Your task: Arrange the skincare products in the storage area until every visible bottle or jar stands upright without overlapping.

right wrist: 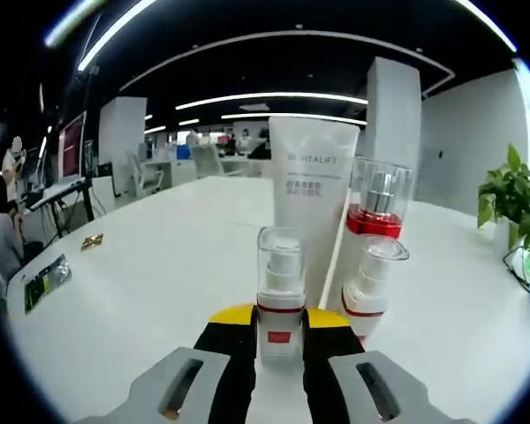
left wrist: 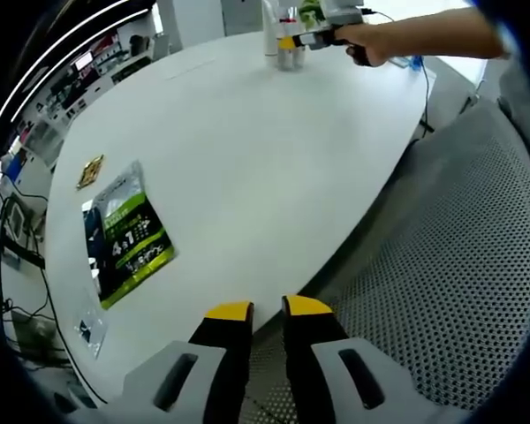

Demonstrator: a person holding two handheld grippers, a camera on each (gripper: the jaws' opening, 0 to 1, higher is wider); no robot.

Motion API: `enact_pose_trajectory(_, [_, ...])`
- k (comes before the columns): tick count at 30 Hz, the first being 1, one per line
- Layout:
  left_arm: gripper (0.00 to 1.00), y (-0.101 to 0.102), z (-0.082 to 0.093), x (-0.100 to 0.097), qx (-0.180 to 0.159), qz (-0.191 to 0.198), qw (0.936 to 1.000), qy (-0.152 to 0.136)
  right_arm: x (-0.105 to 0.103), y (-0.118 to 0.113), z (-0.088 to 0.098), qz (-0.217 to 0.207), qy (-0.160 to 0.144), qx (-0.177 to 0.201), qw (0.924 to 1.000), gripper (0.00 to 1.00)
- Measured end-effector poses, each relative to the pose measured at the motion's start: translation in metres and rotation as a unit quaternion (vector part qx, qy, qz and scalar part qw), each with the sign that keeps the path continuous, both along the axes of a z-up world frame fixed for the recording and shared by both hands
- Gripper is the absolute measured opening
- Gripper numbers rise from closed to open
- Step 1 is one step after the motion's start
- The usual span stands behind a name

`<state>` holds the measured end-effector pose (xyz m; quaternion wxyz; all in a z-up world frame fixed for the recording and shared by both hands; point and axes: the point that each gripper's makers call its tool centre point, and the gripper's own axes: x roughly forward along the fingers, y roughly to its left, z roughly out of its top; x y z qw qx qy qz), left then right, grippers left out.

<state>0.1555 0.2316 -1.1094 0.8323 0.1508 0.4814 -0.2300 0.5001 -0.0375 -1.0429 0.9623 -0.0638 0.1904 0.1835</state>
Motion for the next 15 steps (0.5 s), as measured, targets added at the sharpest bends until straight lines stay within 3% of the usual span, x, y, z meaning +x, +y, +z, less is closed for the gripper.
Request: enact_pose_trajectory(15, [0.07,0.0010,-0.0001,-0.0004,0.003,-0.001,1.0000,0.000,0.0096,-0.0073,-0.0001,-0.031,0.011,-0.005,0.9994,0.13])
